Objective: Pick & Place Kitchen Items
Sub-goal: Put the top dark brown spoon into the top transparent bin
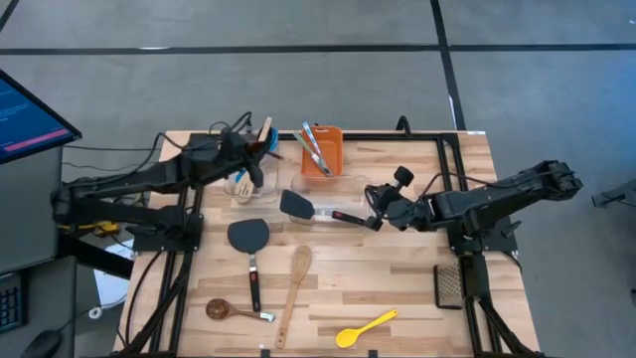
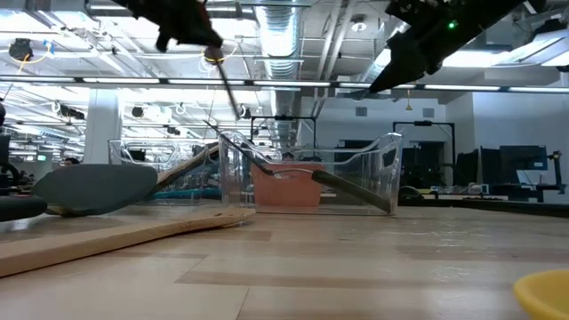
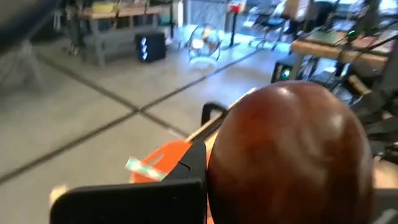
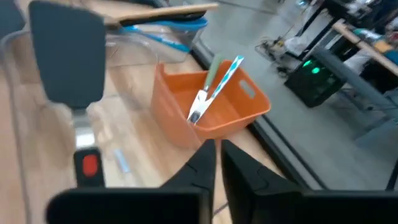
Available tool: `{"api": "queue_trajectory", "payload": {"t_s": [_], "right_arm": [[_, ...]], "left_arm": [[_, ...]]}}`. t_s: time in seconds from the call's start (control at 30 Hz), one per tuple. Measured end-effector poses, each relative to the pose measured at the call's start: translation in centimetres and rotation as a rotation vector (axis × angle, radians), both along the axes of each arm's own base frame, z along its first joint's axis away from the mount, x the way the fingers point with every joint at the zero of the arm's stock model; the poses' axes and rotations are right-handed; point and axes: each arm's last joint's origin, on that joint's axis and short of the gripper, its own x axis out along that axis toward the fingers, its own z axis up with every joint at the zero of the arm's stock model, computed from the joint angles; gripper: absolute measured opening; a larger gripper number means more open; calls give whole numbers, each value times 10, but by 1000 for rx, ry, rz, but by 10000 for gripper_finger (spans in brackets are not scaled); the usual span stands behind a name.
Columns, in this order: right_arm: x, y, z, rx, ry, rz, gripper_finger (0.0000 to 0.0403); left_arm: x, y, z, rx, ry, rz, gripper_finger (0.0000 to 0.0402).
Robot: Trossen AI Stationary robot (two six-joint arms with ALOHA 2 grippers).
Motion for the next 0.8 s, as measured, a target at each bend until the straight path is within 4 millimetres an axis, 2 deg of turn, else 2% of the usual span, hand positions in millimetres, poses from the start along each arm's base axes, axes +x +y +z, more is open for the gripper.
{"api": "queue_trajectory", "payload": {"t_s": [0.27,0.53,0.8], "right_arm": [[0,0,-2,84,24,91,4],[1,-6,-2,104,23,76,2],[1,-6,-2,104,23,76,1]], "left_arm": [[-19,17,-12,-166,89,149,6],[-32,35,-24,-336,123,211,6],[-26,52,-48,-482,209,185,6]]}}
